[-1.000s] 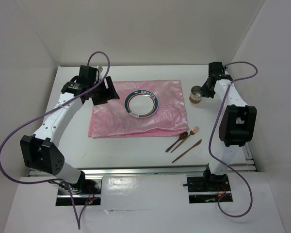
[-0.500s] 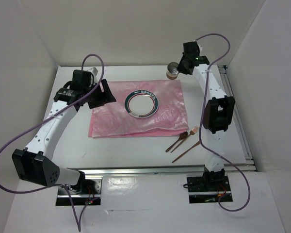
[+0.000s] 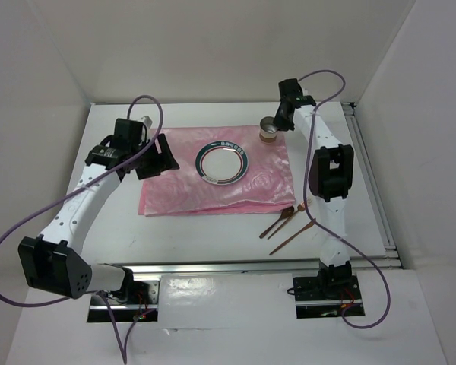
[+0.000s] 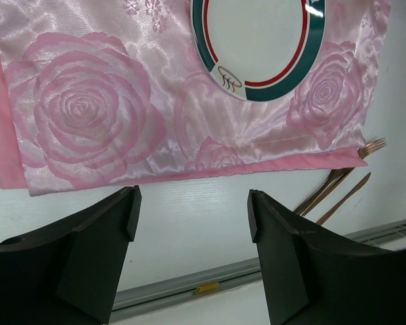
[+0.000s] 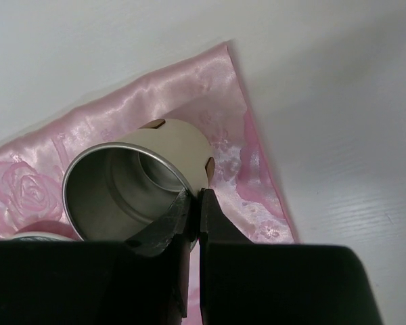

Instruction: Set the dinner table for one person

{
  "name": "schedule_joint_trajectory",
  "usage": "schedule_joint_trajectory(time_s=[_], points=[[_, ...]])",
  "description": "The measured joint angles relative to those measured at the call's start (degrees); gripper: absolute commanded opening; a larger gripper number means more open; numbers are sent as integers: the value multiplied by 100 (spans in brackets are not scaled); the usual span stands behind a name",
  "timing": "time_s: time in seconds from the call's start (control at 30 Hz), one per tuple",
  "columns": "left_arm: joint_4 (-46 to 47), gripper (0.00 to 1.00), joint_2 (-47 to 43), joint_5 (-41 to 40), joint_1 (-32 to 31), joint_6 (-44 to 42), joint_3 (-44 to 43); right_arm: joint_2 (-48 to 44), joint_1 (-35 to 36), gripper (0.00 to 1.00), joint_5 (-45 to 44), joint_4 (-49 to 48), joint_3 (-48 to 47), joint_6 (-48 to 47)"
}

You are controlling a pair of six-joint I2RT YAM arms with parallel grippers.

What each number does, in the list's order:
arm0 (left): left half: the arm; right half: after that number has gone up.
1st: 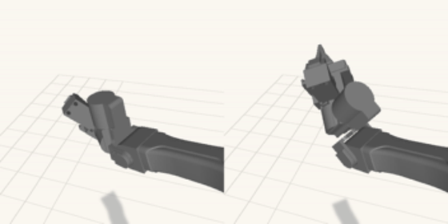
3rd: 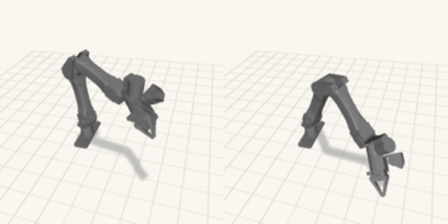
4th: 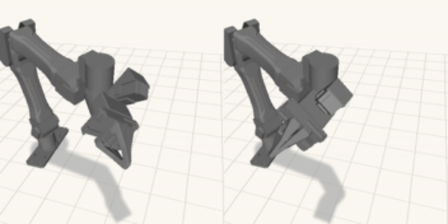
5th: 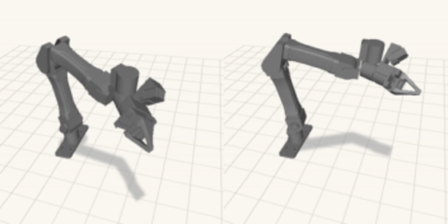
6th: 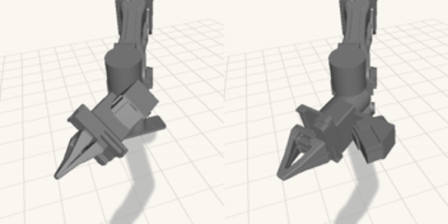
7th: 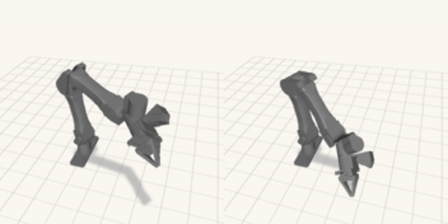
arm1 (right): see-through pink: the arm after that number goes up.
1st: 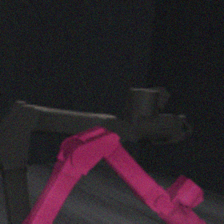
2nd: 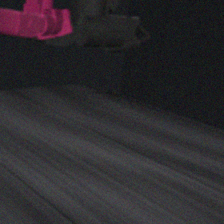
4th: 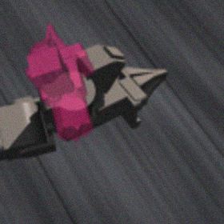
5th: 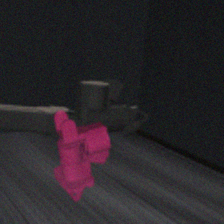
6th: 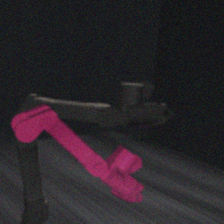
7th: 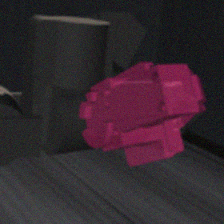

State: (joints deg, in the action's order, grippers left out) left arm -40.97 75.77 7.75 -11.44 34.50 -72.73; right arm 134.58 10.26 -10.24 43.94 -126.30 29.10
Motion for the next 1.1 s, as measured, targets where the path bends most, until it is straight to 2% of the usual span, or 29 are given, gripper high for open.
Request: schedule_joint_trajectory(time_s=[0.13, 0.2, 0.23, 0.27, 0.37, 0.4, 0.43, 0.6, 0.73, 1.0, 1.1], points=[[17, 81, -2, 37, 2, 0, 96, 146, 0, 22, 37, -2, -37, 9], [17, 80, -2, 63, 2, -2, 127, 210, 0, 25, 61, -4, -37, 9], [20, 80, -2, 103, 2, -13, 129, 225, 0, 44, 72, -2, -37, 9], [24, 80, -2, 129, 2, -22, 129, 232, 0, 55, 85, -4, -37, 55], [24, 78, 0, 227, 0, -114, 129, 232, 15, 71, 125, -7, -37, 46], [24, 66, 2, 258, -7, -127, 129, 232, 17, 77, 136, -7, -37, 35], [24, 64, 4, 293, -26, -146, 129, 229, 17, 80, 140, -4, -37, 24], [92, 65, 72, 450, -310, -280, 127, -192, 15, 82, 142, -31, 225, -2], [136, 64, 264, 487, -826, -372, 74, -1628, 15, 83, 153, -256, 1475, -4], [251, 61, 1698, 498, -3077, -1036, -957, -4719, -413, 83, 101, -658, 4116, 39], [341, 64, 2376, 415, -3775, -1082, -1349, -5302, -839, 83, 173, -649, 5014, 92]])
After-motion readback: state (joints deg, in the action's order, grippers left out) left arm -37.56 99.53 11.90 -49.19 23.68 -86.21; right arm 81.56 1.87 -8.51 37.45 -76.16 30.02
